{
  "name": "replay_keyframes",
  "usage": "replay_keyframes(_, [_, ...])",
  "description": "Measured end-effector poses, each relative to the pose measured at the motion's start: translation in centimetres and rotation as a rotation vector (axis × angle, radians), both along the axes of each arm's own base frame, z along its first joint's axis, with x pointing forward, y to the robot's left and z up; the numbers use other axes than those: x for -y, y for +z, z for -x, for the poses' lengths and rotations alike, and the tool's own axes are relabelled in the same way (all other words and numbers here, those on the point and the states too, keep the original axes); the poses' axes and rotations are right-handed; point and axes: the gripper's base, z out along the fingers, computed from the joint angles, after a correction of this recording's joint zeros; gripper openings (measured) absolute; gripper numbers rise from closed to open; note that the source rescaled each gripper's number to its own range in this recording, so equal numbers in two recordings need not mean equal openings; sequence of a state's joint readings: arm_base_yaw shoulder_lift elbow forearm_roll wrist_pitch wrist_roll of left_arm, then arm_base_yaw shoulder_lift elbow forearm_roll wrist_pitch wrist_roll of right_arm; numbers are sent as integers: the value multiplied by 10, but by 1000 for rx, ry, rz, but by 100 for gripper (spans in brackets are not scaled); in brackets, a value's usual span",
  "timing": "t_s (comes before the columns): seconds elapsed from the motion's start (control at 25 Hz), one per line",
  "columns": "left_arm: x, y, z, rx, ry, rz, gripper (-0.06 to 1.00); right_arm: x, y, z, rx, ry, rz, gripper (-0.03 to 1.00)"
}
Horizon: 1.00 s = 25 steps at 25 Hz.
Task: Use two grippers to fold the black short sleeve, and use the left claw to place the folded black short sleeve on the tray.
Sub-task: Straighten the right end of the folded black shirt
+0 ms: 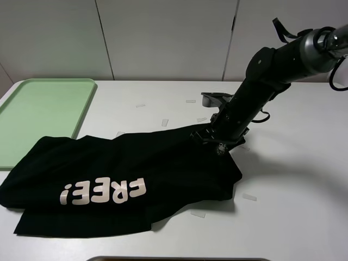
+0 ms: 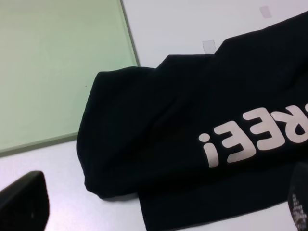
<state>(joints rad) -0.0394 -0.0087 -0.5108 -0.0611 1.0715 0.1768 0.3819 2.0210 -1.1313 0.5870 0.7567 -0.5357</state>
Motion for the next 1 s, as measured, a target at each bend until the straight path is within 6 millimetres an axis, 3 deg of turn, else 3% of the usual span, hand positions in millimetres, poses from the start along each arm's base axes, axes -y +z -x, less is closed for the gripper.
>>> replay_keyframes(0.28, [0,0,0,0,0,0,100,7,-12,-5,-25,-51,-2,99])
replay_keyframes(0.72, [0,0,0,0,0,1,100,40,-13,-21,-25,-225,55,99])
replay_keyframes(1.0, [0,0,0,0,0,1,100,55,-11,-27,17,-228,91,99])
